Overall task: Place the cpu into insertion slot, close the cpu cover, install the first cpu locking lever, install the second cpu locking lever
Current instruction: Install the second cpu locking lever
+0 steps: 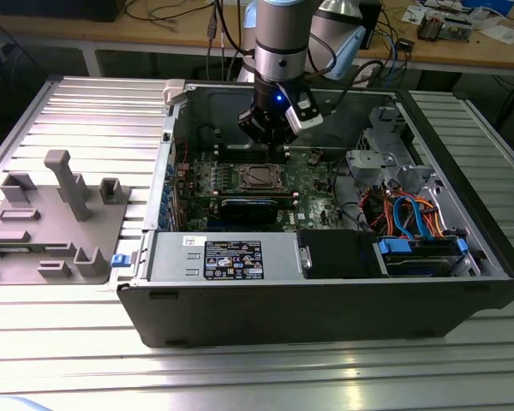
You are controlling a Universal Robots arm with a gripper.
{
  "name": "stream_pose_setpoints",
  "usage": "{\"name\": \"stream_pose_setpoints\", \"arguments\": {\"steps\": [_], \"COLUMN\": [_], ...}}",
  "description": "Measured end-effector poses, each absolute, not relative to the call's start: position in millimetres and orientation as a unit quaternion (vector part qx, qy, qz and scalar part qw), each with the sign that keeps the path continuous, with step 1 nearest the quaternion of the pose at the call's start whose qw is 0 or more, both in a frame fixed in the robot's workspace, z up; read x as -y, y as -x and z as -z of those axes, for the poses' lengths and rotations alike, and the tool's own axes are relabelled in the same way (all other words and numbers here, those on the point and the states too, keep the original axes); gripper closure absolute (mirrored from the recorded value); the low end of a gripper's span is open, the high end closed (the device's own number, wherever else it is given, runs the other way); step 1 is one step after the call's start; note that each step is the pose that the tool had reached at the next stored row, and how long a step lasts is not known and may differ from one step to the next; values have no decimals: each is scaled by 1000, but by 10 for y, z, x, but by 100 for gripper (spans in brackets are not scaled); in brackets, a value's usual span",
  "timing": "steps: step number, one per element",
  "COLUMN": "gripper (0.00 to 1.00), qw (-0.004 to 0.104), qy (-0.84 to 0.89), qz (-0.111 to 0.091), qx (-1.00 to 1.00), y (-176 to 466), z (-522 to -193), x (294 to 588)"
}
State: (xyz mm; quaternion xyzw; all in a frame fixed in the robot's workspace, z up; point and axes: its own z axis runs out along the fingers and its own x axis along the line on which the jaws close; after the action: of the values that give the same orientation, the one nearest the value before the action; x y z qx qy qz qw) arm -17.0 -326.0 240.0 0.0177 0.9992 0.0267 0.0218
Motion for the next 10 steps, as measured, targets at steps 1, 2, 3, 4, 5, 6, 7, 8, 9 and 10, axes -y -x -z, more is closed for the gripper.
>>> {"name": "stream_pose_setpoints", "arguments": {"steps": [1,2,3,4,5,6,7,8,9,10], "gripper": [89,89,89,89,89,89,89,89,89,89], "qw": [22,22,22,22,22,22,22,22,22,22], "qy": [-18,-18,-18,-18,-18,-18,-18,-18,-18,-18], "qz": [-27,-27,-27,-27,-27,-27,-27,-27,-27,-27], "qx": [-999,-999,-999,-999,-999,-999,-999,-999,-999,-999], "y": [170,170,170,170,170,170,170,170,170,170], "z": [-2401,-2400,-2400,-2400,-2400,-2399,-2399,-2398,-2399,-2401], "x": [3261,3263,3266,3269,3272,3278,3282,3282,3284,3284]}}
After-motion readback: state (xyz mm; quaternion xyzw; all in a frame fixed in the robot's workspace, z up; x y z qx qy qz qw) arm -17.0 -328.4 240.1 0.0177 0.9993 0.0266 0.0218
